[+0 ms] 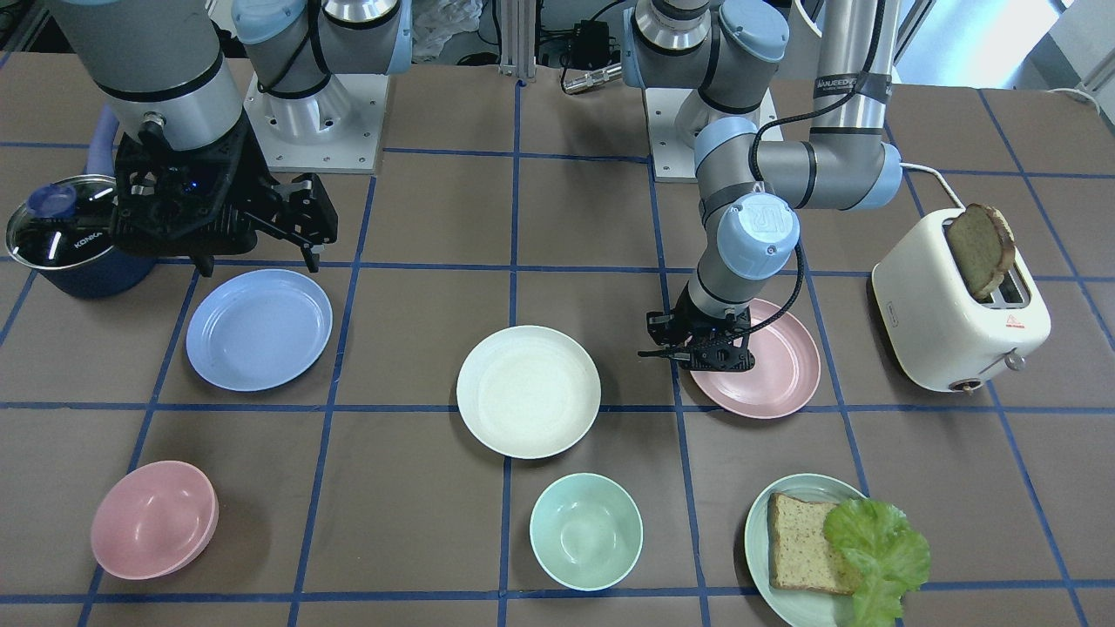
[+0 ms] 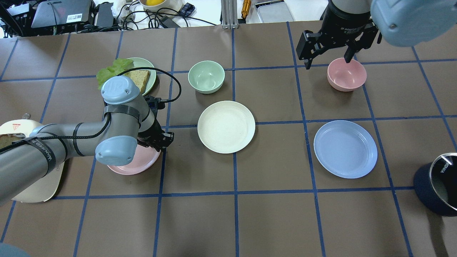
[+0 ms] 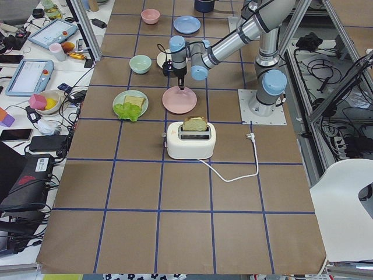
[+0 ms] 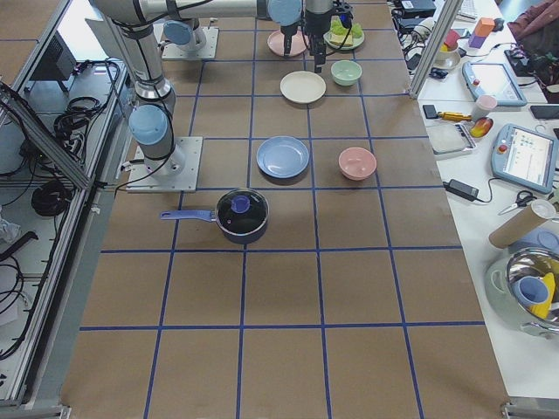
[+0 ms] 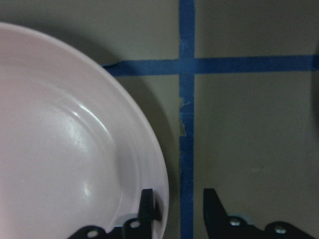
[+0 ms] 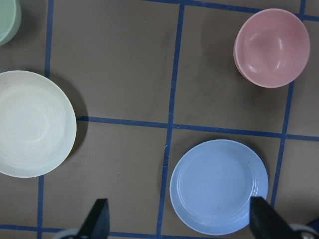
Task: Stack three plates with pink and blue
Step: 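Move the left gripper down to the pink plate's rim and grasp it, then carry the pink plate with the left gripper onto the cream plate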
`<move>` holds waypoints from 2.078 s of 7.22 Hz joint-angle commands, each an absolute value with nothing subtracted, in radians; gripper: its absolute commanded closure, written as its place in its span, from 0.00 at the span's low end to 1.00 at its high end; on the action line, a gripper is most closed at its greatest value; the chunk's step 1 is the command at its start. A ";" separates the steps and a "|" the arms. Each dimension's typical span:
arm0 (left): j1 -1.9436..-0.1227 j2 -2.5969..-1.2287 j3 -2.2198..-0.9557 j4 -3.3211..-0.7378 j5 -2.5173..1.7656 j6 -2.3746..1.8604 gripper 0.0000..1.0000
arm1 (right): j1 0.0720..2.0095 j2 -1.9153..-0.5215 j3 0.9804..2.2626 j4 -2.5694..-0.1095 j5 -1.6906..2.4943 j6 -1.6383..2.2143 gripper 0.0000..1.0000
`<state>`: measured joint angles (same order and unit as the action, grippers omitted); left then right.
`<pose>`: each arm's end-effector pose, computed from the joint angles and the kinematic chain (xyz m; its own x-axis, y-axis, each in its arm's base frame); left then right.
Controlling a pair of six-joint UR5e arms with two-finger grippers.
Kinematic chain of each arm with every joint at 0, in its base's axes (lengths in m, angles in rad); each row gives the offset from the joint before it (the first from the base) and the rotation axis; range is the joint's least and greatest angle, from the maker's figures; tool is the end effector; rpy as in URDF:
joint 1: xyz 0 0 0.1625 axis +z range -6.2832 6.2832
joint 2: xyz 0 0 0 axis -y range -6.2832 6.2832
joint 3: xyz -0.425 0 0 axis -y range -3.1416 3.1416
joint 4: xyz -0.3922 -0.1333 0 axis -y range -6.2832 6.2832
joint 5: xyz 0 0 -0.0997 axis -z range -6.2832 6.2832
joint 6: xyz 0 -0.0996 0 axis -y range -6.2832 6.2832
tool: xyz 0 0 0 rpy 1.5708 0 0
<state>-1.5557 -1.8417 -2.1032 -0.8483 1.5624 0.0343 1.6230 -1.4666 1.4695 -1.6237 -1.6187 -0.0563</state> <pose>-0.1269 -0.4794 0.1824 -0.9998 0.0184 0.0111 0.0193 0.9966 0.0804 0.1566 -0.5335 0.4897 -0.9931 -0.1058 0.0506 -0.1082 0.9930 -0.0472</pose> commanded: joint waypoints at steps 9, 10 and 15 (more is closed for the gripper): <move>-1.833 -1.879 -1.719 -1.150 1.612 -0.265 1.00 | 1.623 -1.466 1.470 -1.624 -1.620 -0.058 0.00; -1.871 -1.908 -1.688 -1.150 1.611 -0.314 1.00 | 1.623 -1.466 1.470 -1.624 -1.620 -0.058 0.00; -1.965 -2.080 -1.464 -1.184 1.528 -0.507 1.00 | 1.623 -1.466 1.471 -1.624 -1.620 -0.058 0.00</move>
<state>-1.9429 -2.0347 -1.5073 -1.1726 1.5356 -0.4624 1.6230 -1.4657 1.4711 -1.6245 -1.6192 -0.0583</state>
